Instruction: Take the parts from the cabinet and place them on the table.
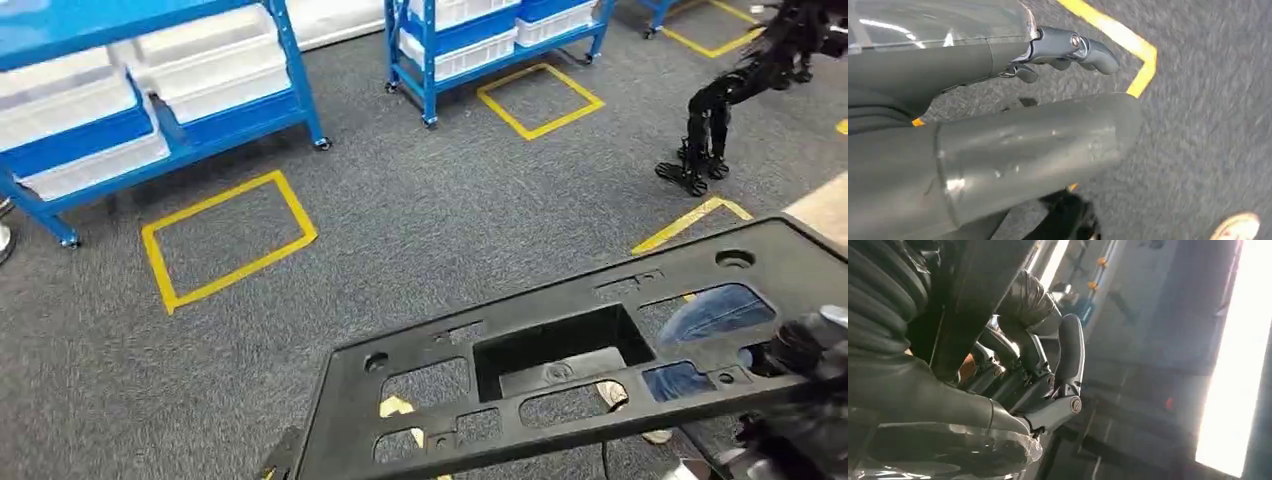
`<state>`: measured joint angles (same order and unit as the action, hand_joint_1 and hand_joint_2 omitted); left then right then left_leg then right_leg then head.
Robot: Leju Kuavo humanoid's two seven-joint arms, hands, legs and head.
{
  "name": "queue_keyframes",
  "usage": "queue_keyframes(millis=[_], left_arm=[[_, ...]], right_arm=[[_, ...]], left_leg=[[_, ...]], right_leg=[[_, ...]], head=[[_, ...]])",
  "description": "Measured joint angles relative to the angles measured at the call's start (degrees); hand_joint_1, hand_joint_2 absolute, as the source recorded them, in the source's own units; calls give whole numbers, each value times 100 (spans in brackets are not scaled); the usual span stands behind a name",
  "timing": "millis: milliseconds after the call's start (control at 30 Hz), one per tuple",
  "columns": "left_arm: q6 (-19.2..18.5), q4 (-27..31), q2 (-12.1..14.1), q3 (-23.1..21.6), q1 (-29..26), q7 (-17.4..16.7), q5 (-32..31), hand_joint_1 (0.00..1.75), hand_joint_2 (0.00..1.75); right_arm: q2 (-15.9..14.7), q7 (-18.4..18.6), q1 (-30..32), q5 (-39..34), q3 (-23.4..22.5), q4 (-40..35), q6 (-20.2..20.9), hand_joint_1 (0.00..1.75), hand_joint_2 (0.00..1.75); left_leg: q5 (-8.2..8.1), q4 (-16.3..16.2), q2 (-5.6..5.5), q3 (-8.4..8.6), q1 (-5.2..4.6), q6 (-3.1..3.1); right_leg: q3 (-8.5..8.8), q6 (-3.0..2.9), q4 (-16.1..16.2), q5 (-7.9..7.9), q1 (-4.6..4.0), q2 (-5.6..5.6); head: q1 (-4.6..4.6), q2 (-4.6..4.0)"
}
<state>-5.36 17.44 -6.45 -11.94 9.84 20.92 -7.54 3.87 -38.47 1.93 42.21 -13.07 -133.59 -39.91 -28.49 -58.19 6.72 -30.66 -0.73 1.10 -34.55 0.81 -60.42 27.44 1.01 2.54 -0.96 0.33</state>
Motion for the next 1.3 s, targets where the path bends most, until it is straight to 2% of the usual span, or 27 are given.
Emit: queue_keyframes(millis=[33,67,100,133,200,233,267,333,367,400,433,533,567,600,633,700,767,833,867,900,933,967,1067,1133,1167,1233,1300], left_arm=[[-41,0,7,-24,-2,0,-28,0,0],[-81,0,26,-41,0,2,-37,0,0],[-100,0,37,-48,-2,9,-44,0,0],[-111,0,48,-55,-14,9,-48,0,0],[-111,-2,77,-81,-62,9,-65,0,0],[-111,-4,81,-87,-81,7,-68,0,0],[-111,-4,81,-90,-89,7,-72,0,0],[-96,-4,87,-100,-82,9,-81,0,0],[-78,-4,101,-100,-75,15,-81,0,0],[-63,-4,133,-100,-70,20,-81,0,0],[-59,-4,140,-100,-71,28,-79,0,0],[-54,-4,155,-103,-38,61,-81,0,0],[-54,-4,155,-105,-22,72,-81,0,0],[-54,-4,157,-105,-20,74,-81,0,0],[-46,-4,160,-105,-23,81,-79,0,0],[-44,-7,175,-107,-54,83,-81,0,0],[-44,-7,177,-107,-59,83,-81,0,0],[-44,-7,175,-111,-52,83,-81,0,0],[-44,-7,175,-118,-51,85,-81,0,0],[-44,-7,179,-120,-48,85,-81,0,0],[-42,-7,181,-120,-41,85,-81,0,0],[-41,-7,184,-120,-40,87,-81,0,0],[-50,-7,181,-124,-13,107,-76,0,0],[-94,-7,181,-124,-6,195,-24,0,0],[-92,-7,181,-124,-17,205,-24,0,0],[-61,-7,181,-124,-47,171,-26,0,0],[-29,-7,181,-124,-61,131,-33,0,0]], right_arm=[[26,-15,51,2,-6,-44,0,175,175],[50,-22,91,4,-6,-92,0,175,175],[72,-24,95,4,-9,-123,0,175,175],[105,-29,98,13,-9,-134,0,175,175],[149,-31,126,13,-9,-136,0,175,175],[159,-33,143,13,-9,-136,0,175,175],[170,-35,158,13,-9,-136,0,175,175],[188,-42,183,28,-9,-155,0,175,175],[194,-57,197,37,-9,-173,0,175,175],[201,-66,204,39,-9,-182,0,175,175],[201,-70,202,61,-6,-182,0,175,175],[201,-9,218,199,-6,-188,0,175,175],[192,15,220,223,-6,-206,0,175,175],[183,17,217,225,-6,-214,-2,175,175],[179,20,202,227,-4,-214,0,175,175],[181,24,208,229,7,-212,0,175,175],[179,24,213,230,7,-212,0,175,175],[177,24,217,232,7,-212,0,175,175],[170,24,216,229,7,-212,0,175,175],[168,24,212,229,7,-212,0,175,175],[166,24,213,230,9,-214,0,175,175],[166,24,212,229,9,-221,-2,175,175],[153,26,219,234,9,-230,0,175,175],[148,105,192,238,29,-225,0,175,175],[146,138,167,253,65,-217,2,175,175],[144,151,111,310,153,-190,2,175,175],[142,151,79,328,210,-155,2,175,175]], left_leg=[[-11,-12,41,3,7,-19],[-88,-63,-110,-27,41,-77],[-279,-267,-387,-103,62,-105],[-498,-607,-527,-250,74,-120],[-894,-1501,-614,-649,83,-132],[-932,-1748,-617,-763,83,-125],[-830,-1724,-620,-750,83,-106],[-346,-979,-675,-385,79,-38],[-89,-452,-854,-129,79,1],[-86,-138,-1175,4,82,33],[-71,-47,-1185,33,78,40],[-37,5,-1013,68,25,99],[68,159,-934,102,100,154],[109,224,-837,125,70,171],[128,240,-773,117,65,201],[129,220,-594,65,45,205],[124,178,-416,11,42,208],[95,119,-275,-23,53,180],[62,71,-207,-29,66,146],[23,8,-159,-36,44,98],[-24,-41,-105,-54,16,53],[-28,-45,-80,-50,14,32],[-43,-66,71,-31,39,-35],[-351,-401,-417,-169,91,-105],[-583,-798,-533,-337,95,-119],[-907,-1641,-608,-725,97,-128],[-725,-1669,-622,-751,96,-96]], right_leg=[[-10,-39,20,-21,8,-60],[-8,-82,44,-49,34,-108],[-22,-111,46,-67,36,-170],[-41,-135,45,-82,32,-214],[-74,-163,41,-101,5,-365],[-86,-170,35,-106,-10,-438],[-91,-173,26,-111,-20,-519],[-91,-166,9,-118,-28,-685],[-88,-156,7,-125,-25,-753],[-96,-135,12,-143,-12,-798],[-114,-101,7,-164,-19,-876],[-160,50,90,-264,43,-1073],[-168,52,67,-255,16,-988],[-218,44,-19,-141,7,-668],[-334,54,-272,80,-8,-475],[-702,94,-1123,535,-4,-333],[-844,139,-1509,606,20,-302],[-490,174,-954,263,49,-226],[-145,188,-386,34,59,-104],[57,189,17,45,44,183],[49,109,7,41,-13,136],[38,52,-8,42,10,67],[2,-56,27,-3,-21,-99],[-4,-119,50,-44,8,-197],[-18,-143,49,-57,7,-248],[-43,-165,43,-72,-12,-399],[-48,-167,26,-77,-27,-551]], head=[[2,0],[2,0],[0,0],[-2,0],[0,0],[0,0],[0,0],[0,0],[0,0],[2,0],[0,0],[-2,0],[4,0],[0,0],[9,0],[6,0],[6,0],[9,0],[9,0],[13,0],[1,0],[7,0],[4,0],[2,0],[4,0],[2,0],[4,0]])
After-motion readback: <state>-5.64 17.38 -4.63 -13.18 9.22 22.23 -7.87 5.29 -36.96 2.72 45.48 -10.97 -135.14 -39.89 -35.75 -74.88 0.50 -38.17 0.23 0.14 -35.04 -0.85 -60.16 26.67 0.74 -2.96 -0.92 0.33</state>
